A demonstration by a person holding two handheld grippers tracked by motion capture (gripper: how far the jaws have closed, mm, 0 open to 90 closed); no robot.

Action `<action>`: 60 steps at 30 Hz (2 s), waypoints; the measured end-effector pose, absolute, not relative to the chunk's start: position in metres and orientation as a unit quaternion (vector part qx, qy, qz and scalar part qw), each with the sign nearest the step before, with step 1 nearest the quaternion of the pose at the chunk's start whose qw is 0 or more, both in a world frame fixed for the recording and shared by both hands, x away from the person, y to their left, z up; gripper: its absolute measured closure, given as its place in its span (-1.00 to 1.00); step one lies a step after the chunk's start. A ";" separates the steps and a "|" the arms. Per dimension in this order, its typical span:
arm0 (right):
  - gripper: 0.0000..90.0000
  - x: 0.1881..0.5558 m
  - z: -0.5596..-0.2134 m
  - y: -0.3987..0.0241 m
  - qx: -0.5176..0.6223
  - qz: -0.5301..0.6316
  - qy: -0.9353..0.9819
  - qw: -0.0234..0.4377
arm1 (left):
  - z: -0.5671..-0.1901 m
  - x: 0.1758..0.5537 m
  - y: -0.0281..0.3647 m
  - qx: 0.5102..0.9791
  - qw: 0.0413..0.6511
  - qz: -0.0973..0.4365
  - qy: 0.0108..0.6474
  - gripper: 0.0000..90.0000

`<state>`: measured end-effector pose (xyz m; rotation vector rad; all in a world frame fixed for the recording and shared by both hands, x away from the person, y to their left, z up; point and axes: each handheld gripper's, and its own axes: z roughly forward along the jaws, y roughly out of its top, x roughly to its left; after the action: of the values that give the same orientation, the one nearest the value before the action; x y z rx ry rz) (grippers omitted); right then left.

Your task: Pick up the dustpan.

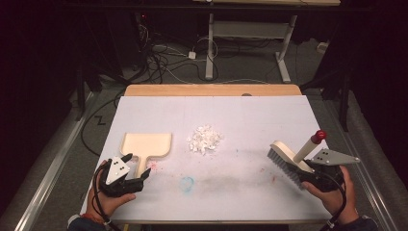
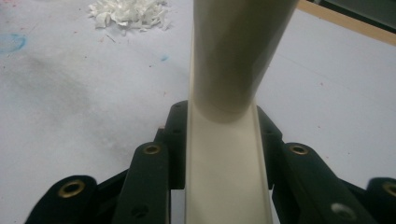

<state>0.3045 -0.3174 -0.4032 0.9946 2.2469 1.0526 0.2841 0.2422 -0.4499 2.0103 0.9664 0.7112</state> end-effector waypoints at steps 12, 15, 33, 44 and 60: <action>0.50 0.306 -0.403 -0.317 0.367 0.384 0.813 0.238 | -0.444 0.289 0.235 0.779 0.393 0.265 0.411 -0.55; 0.51 0.307 -0.403 -0.316 0.364 0.383 0.815 0.237 | -0.443 0.293 0.228 0.789 0.379 0.271 0.400 -0.55; 0.51 0.307 -0.401 -0.316 0.365 0.375 0.814 0.253 | -0.461 0.289 0.241 0.743 0.325 0.203 0.549 -0.55; 0.50 0.307 -0.401 -0.317 0.373 0.370 0.811 0.259 | -0.475 0.332 0.226 0.734 0.269 0.178 0.598 -0.37; 0.50 0.307 -0.401 -0.318 0.374 0.372 0.809 0.258 | -0.473 0.342 0.231 0.762 0.267 0.178 0.563 0.40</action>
<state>0.3068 -0.3183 -0.4006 1.0131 2.1944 1.0092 0.3417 0.2305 -0.4729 2.0563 1.5195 0.4815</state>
